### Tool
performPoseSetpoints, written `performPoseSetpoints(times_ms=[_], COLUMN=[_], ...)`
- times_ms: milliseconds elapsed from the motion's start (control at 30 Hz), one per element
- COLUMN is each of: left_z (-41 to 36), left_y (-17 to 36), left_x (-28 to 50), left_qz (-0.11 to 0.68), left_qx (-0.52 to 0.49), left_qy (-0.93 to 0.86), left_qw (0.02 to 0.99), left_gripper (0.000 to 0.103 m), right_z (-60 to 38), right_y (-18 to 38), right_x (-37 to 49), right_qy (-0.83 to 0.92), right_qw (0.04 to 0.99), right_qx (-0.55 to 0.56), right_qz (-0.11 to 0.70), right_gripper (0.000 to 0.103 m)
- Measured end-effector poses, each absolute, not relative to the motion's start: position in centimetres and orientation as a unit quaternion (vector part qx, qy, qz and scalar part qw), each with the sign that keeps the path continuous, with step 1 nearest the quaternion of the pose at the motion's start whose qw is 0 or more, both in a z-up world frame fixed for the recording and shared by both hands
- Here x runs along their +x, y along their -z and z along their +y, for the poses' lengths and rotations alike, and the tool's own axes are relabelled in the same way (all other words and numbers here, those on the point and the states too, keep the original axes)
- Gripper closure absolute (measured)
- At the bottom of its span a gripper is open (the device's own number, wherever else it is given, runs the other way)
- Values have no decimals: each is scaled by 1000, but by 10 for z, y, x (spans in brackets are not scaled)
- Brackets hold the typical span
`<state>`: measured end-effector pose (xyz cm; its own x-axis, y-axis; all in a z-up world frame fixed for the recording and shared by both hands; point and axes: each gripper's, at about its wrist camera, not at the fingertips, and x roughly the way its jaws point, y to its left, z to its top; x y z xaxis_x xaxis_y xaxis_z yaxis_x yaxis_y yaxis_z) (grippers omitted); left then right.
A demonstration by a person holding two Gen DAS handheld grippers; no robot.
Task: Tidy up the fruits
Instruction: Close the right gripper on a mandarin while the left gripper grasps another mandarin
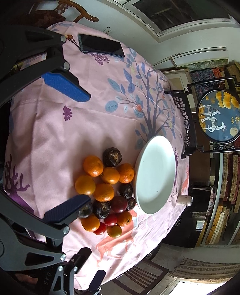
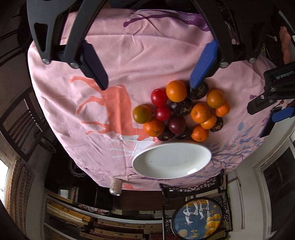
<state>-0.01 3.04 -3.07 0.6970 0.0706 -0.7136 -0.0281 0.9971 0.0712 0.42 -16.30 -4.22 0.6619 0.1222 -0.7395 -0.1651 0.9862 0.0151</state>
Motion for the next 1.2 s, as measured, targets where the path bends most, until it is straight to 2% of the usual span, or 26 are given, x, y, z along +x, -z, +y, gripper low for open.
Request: performPoseSetpoints(times_ms=[33,133,300,567,767,1200], left_z=[34,47,59,59,54,48], left_y=[35,45,51,56,59,88], left_x=[0,2,1,3,5,48], left_qz=[394,409,418,427,434,447], left_qx=[27,16,3,-9,-5,13], left_qy=[-31,-40,-44,-16,-10,1], left_qw=[918,911,908,904,901,895], left_gripper=[2,2,2,2,2,2], right_z=[-159,-146,-132,-139,-130,-136], right_y=[45,55,72,85,84,96], right_x=[5,10,26,51,41,42], right_qy=[-92,-137,-160,-153,-158,-155], right_qw=[908,894,878,882,875,863], right_qx=[-29,-25,-16,13,-23,-10], right_qz=[409,426,450,445,457,481], right_gripper=[38,57,64,64,65,66])
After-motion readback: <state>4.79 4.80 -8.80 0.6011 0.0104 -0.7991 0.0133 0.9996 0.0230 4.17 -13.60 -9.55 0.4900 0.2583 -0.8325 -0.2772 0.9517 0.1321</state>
